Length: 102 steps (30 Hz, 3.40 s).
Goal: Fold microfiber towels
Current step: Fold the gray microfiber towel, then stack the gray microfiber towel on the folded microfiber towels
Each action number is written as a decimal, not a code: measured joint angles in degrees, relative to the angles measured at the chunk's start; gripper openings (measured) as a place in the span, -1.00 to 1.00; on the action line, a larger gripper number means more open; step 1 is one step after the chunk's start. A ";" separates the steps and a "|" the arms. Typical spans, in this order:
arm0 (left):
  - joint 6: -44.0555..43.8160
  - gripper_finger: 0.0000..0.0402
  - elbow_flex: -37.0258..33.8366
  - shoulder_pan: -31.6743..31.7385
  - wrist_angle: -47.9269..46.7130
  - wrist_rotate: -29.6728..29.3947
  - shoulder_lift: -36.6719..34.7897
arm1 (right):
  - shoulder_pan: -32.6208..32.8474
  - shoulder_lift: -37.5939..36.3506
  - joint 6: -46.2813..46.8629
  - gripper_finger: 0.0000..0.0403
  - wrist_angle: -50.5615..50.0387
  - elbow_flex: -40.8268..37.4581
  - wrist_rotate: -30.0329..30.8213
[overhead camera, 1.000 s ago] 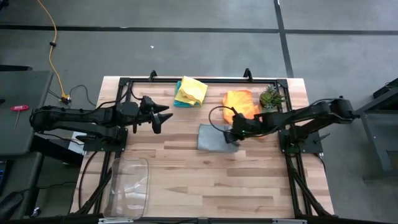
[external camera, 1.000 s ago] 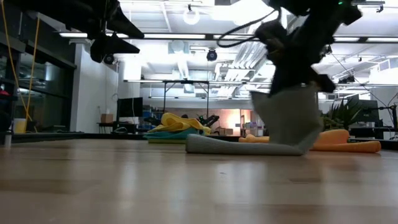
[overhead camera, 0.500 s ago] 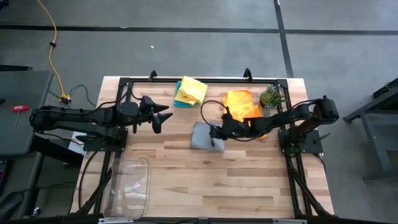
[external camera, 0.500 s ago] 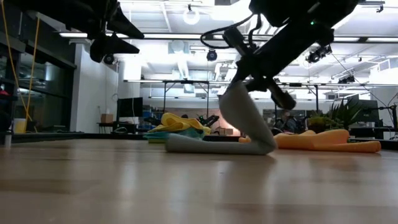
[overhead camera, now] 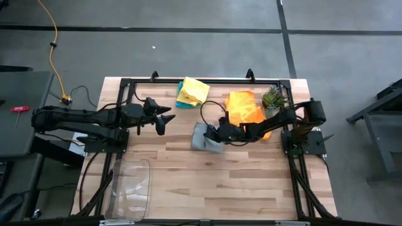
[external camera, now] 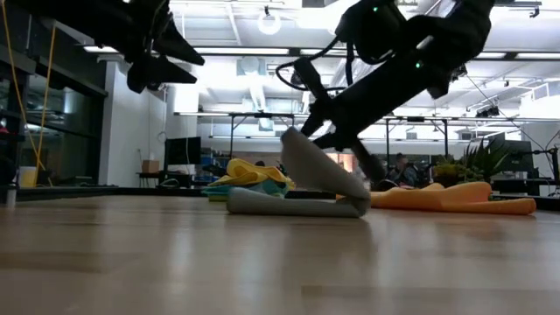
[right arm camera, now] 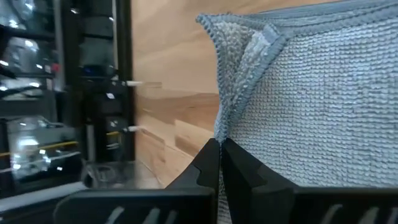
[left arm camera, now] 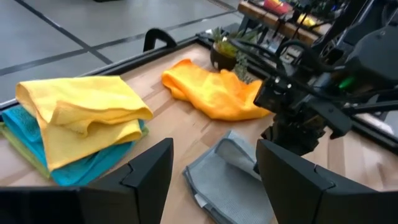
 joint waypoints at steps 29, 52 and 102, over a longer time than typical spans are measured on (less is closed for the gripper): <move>-1.55 0.09 0.00 0.00 2.67 4.22 7.94 | -7.74 -6.34 -17.28 0.21 6.94 0.07 -11.06; 3.85 0.09 7.89 -1.11 2.77 4.17 7.94 | -1.77 -4.66 -8.25 0.20 -32.34 0.41 -4.98; 23.57 0.09 25.38 -3.67 -6.51 -3.01 -14.71 | -16.26 0.91 -82.15 -1.00 -51.08 31.51 -15.79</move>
